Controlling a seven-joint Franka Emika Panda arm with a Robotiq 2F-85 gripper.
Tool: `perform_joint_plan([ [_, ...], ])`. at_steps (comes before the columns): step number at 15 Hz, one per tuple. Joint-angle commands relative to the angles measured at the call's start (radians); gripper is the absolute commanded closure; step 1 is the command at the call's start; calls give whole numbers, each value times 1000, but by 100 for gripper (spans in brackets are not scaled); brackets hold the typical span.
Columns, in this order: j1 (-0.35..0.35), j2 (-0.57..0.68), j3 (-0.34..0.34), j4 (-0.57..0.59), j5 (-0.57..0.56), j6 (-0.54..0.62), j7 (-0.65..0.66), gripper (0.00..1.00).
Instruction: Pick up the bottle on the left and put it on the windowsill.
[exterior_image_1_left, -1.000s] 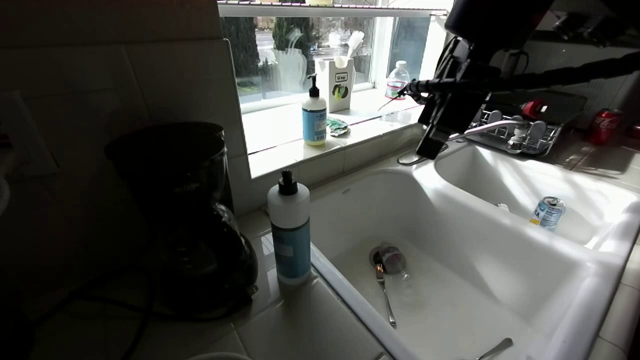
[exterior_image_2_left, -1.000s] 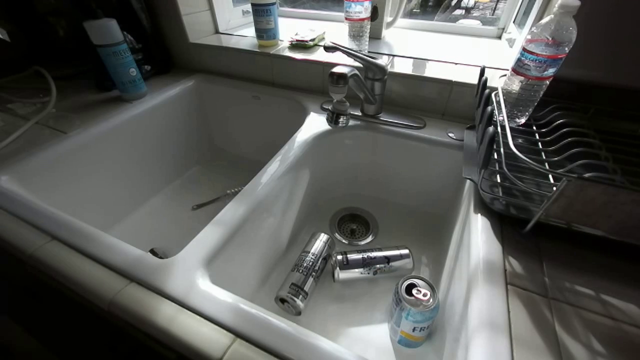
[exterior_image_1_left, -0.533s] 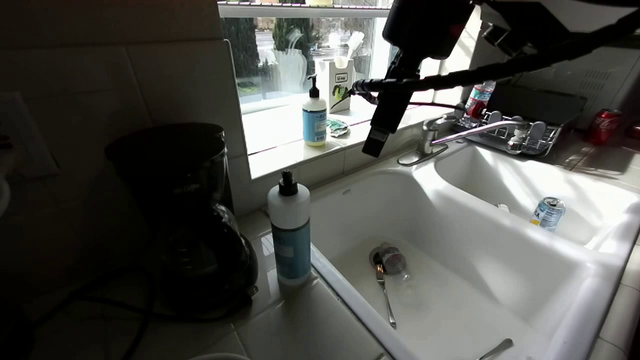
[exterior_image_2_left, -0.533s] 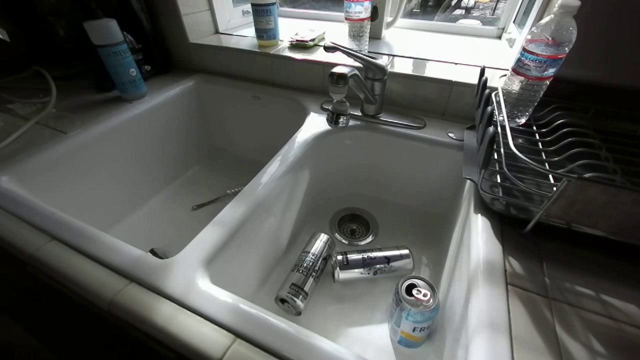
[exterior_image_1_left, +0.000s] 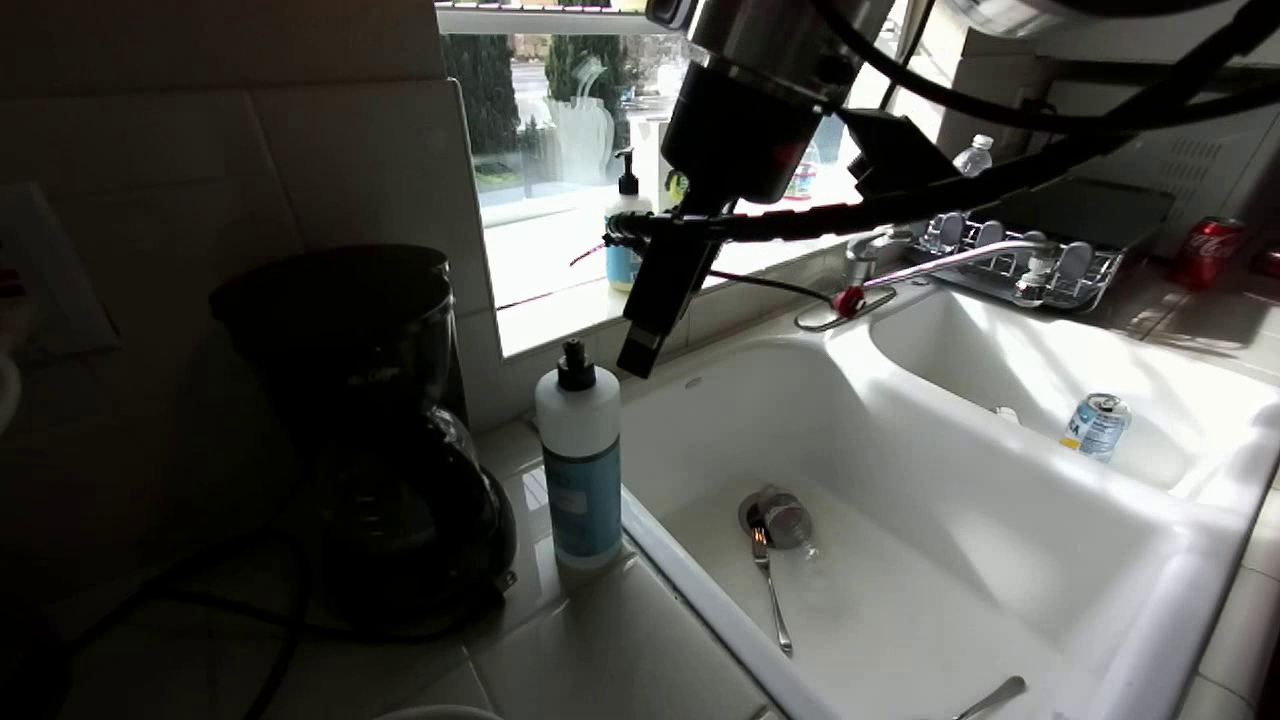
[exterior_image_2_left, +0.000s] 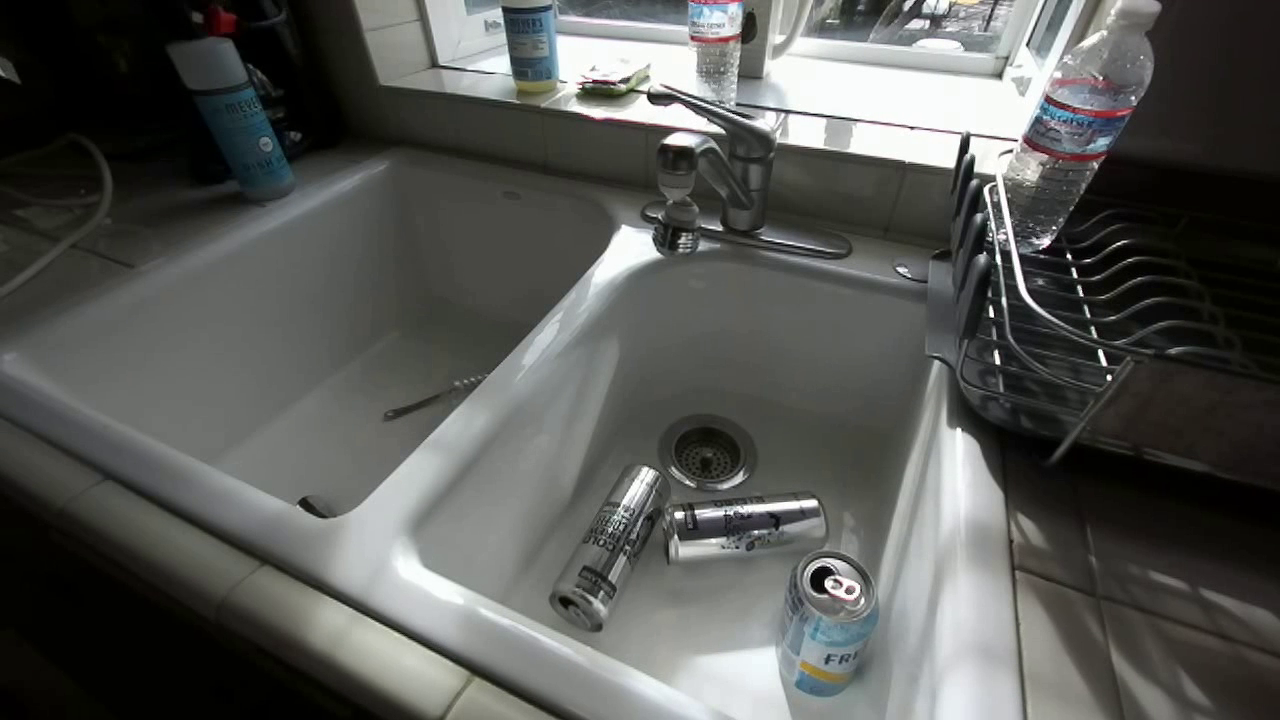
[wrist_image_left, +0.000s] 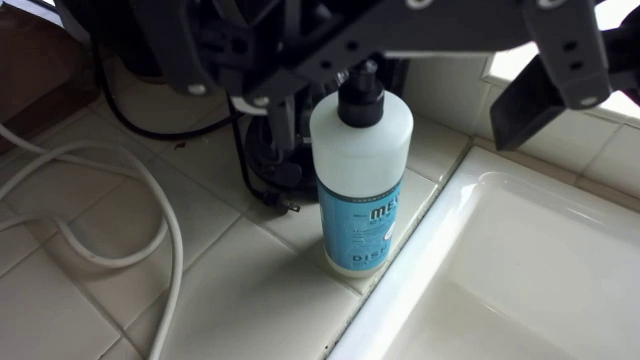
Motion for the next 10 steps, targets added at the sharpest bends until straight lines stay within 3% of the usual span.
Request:
perform_joint_plan([
  [1, 29, 112, -2, 101, -22, 2, 37, 0],
  [3, 45, 146, -8, 146, -44, -16, 53, 0],
  [4, 51, 160, -9, 167, -50, -19, 54, 6],
  [6, 70, 184, -16, 209, -86, -36, 69, 10],
  [8, 86, 202, -21, 242, -114, -51, 88, 8],
  [9, 95, 210, -26, 257, -132, -64, 98, 19],
  [10, 100, 218, -28, 269, -142, -74, 103, 21],
])
